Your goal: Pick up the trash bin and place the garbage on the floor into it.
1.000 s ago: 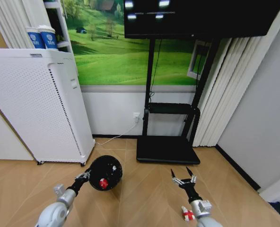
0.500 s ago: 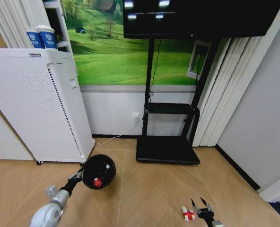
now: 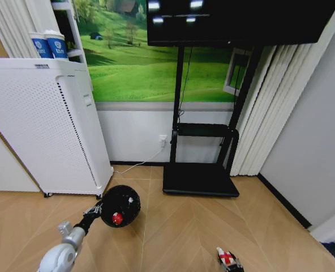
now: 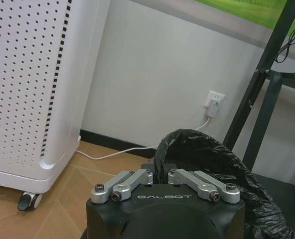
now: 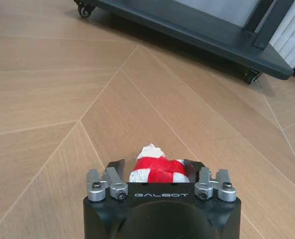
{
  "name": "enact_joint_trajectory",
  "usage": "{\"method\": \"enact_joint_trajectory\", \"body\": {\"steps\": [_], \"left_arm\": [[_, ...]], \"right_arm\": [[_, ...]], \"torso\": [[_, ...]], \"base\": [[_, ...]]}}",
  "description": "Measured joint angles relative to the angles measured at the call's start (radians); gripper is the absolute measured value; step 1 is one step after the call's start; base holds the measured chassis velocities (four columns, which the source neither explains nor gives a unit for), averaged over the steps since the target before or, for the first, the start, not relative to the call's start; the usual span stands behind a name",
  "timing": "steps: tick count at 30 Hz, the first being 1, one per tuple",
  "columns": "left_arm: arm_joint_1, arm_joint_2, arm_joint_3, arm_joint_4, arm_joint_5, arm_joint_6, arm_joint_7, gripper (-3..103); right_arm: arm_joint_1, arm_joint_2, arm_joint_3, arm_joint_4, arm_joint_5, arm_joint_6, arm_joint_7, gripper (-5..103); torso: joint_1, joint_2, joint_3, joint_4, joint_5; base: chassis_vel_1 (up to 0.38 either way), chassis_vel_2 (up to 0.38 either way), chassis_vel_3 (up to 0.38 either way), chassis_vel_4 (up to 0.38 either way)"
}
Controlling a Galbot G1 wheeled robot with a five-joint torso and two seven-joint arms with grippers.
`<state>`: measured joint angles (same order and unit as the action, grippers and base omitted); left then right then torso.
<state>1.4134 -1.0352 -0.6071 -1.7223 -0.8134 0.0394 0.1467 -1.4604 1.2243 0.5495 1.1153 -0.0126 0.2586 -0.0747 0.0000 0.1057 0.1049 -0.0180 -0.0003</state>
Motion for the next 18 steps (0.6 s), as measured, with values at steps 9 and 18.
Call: {"method": "enact_joint_trajectory", "body": {"steps": [9, 18], "left_arm": [[0.002, -0.005, 0.01, -0.009, 0.002, 0.0, -0.004, 7], [0.006, -0.006, 0.011, -0.011, 0.0, 0.0, -0.004, 7]], "right_arm": [[-0.004, 0.006, 0.004, 0.013, -0.009, -0.005, -0.01, 37], [-0.008, 0.006, 0.008, 0.013, -0.009, 0.0, -0.009, 4]], "torso": [[0.0, 0.0, 0.0, 0.0, 0.0001], [0.0, 0.0, 0.0, 0.0001, 0.0003]], "base": [[0.0, 0.0, 0.0, 0.0], [0.0, 0.0, 0.0, 0.0]]}}
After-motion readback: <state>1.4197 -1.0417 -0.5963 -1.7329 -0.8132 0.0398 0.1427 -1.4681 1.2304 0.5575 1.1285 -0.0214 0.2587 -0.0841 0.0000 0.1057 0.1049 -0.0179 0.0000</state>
